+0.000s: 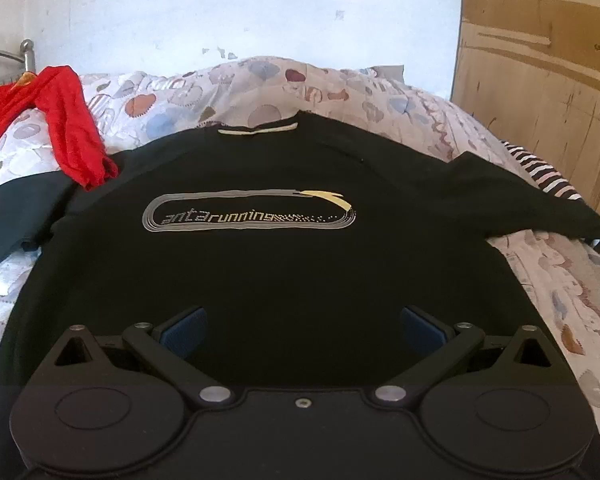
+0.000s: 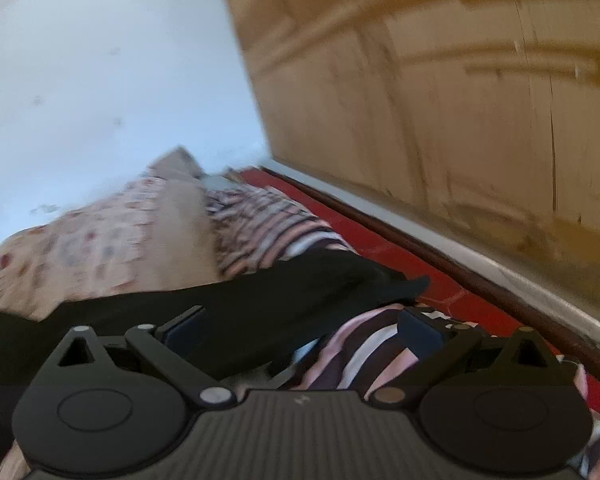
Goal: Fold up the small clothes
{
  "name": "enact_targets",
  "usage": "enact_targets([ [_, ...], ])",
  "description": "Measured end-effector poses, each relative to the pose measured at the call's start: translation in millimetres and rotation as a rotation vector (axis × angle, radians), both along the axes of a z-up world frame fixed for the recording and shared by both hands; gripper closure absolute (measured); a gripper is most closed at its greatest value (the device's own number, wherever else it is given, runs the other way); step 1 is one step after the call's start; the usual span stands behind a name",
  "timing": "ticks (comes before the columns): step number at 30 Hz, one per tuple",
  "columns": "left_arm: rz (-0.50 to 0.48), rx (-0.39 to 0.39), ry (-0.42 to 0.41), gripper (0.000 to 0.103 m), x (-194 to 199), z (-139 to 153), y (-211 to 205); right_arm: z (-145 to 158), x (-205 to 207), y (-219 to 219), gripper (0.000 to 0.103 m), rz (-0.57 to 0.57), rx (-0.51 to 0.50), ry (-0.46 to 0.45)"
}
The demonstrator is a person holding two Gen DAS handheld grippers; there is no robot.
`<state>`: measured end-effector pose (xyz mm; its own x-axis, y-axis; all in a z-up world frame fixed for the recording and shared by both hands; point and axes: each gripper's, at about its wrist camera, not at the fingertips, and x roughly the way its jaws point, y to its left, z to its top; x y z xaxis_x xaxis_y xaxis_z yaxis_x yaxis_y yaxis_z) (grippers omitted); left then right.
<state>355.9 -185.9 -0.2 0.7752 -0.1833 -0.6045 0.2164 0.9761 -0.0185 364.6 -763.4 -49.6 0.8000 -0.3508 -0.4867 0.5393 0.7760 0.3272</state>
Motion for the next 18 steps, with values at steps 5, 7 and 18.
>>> enact_targets([
  [5, -0.007, 0.006, 0.024, 0.001, 7.8, -7.7, -4.7, -24.6, 32.4, -31.0, 0.021, -0.134, 0.102, 0.054],
  [7, -0.01, 0.013, 0.03, 0.001, 10.6, -9.7, -5.2, -31.9, 36.2, -35.3, 0.024, -0.173, 0.131, 0.045],
  [18, 0.024, 0.009, 0.024, 0.001, 12.5, -4.7, 8.0, -23.4, 47.6, -13.9, 0.088, -0.18, -0.079, 0.048],
])
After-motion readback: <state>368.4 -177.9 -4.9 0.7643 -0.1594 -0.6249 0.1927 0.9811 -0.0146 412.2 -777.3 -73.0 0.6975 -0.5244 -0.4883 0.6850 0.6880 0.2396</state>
